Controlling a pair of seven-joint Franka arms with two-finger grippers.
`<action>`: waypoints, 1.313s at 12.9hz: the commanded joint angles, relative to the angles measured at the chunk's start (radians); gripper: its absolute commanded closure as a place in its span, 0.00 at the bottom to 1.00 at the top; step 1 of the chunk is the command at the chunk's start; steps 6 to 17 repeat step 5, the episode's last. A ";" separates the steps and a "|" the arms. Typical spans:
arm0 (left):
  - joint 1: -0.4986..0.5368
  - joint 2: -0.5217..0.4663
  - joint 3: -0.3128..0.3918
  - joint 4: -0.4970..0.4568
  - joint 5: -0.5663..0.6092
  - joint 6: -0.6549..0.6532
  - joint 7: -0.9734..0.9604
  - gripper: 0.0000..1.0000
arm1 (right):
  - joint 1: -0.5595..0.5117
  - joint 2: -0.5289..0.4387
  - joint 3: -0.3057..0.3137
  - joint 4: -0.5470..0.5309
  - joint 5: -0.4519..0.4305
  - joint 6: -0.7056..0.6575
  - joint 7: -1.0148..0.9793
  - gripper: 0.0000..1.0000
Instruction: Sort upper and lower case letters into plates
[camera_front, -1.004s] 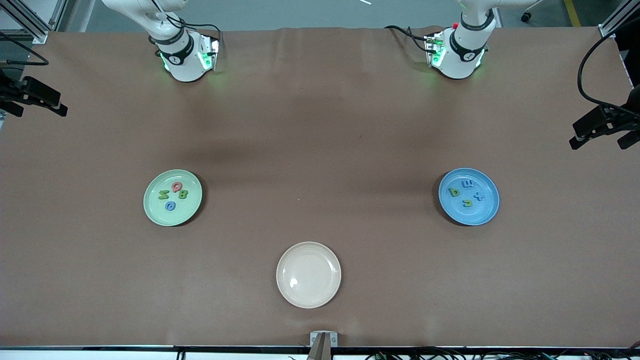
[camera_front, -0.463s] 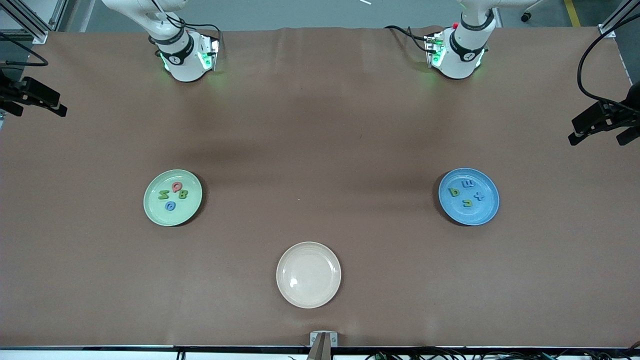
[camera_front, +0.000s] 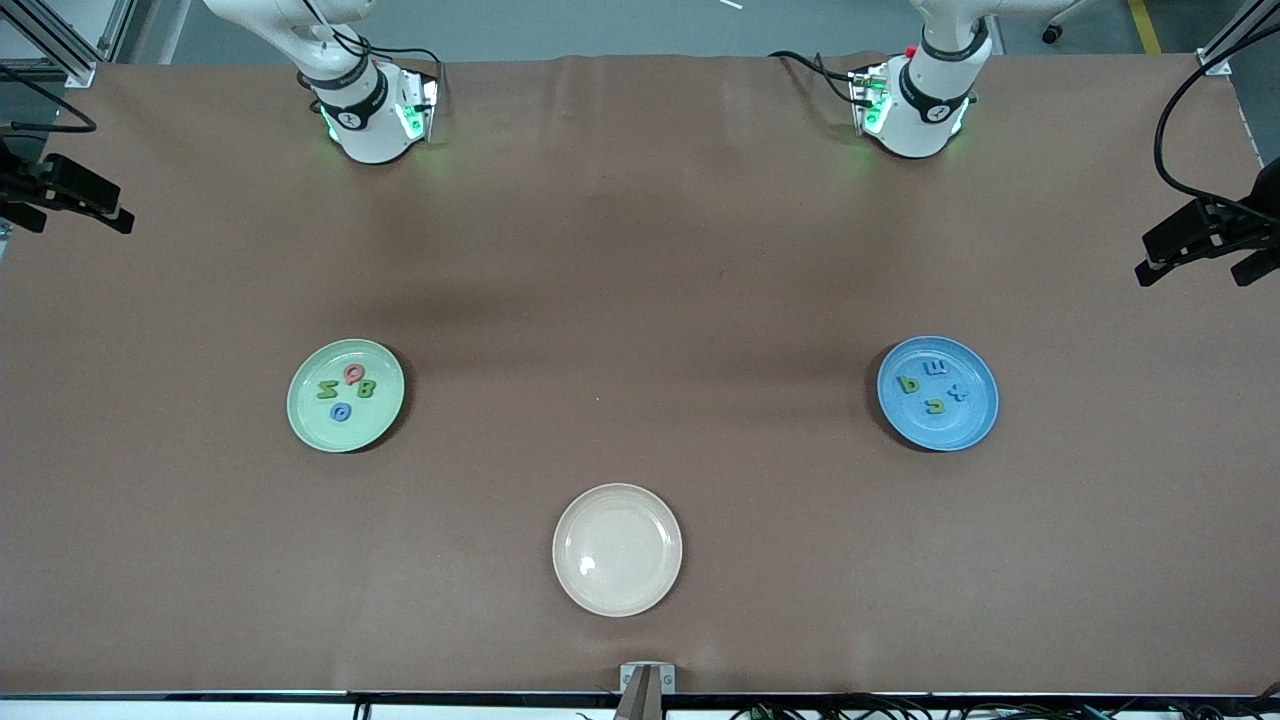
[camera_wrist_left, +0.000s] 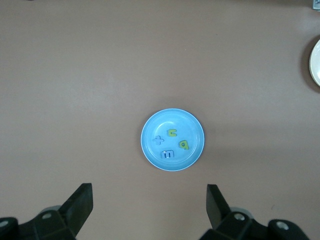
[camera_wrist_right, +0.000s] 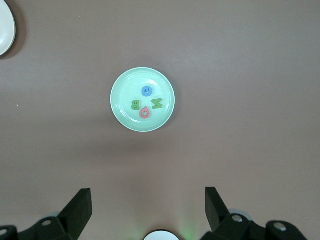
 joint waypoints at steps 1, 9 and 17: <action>0.007 -0.010 -0.002 -0.001 0.003 -0.021 0.017 0.00 | -0.006 -0.022 -0.003 -0.018 0.010 0.012 0.017 0.00; 0.005 -0.010 -0.002 -0.002 0.005 -0.021 0.011 0.00 | -0.009 -0.020 -0.006 -0.018 0.010 0.015 0.016 0.00; 0.005 -0.010 -0.002 -0.002 0.005 -0.021 0.011 0.00 | -0.009 -0.020 -0.006 -0.018 0.010 0.015 0.016 0.00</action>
